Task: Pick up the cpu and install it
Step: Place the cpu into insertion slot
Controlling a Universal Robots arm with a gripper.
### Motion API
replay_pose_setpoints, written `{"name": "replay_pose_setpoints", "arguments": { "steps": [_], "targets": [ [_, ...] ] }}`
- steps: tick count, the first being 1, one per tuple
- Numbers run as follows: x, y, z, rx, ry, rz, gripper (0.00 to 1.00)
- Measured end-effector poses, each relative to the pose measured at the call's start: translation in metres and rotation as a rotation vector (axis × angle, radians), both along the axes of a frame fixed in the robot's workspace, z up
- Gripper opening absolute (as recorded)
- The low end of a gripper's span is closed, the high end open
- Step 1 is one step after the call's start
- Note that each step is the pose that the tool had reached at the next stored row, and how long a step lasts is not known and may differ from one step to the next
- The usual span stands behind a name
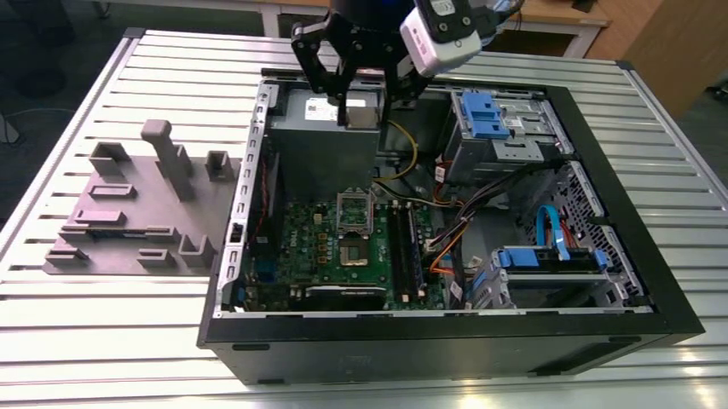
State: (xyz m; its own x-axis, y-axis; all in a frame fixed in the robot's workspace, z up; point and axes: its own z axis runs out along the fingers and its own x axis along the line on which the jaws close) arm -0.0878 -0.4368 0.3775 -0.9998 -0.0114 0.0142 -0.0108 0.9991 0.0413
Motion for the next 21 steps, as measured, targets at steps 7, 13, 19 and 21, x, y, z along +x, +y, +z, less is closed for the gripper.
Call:
{"name": "replay_pose_setpoints", "arguments": {
  "steps": [7, 13, 19, 21],
  "targets": [
    [0.0000, -0.0110, -0.0081, -0.0005, -0.0001, 0.000, 0.47],
    [0.0000, -0.0123, -0.0089, -0.0006, -0.0001, 0.000, 0.47],
    [0.0000, -0.0222, -0.0116, -0.0005, -0.0001, 0.000, 0.47],
    [0.0000, -0.0231, -0.0134, -0.0004, -0.0002, 0.000, 0.47]
  ]
}}
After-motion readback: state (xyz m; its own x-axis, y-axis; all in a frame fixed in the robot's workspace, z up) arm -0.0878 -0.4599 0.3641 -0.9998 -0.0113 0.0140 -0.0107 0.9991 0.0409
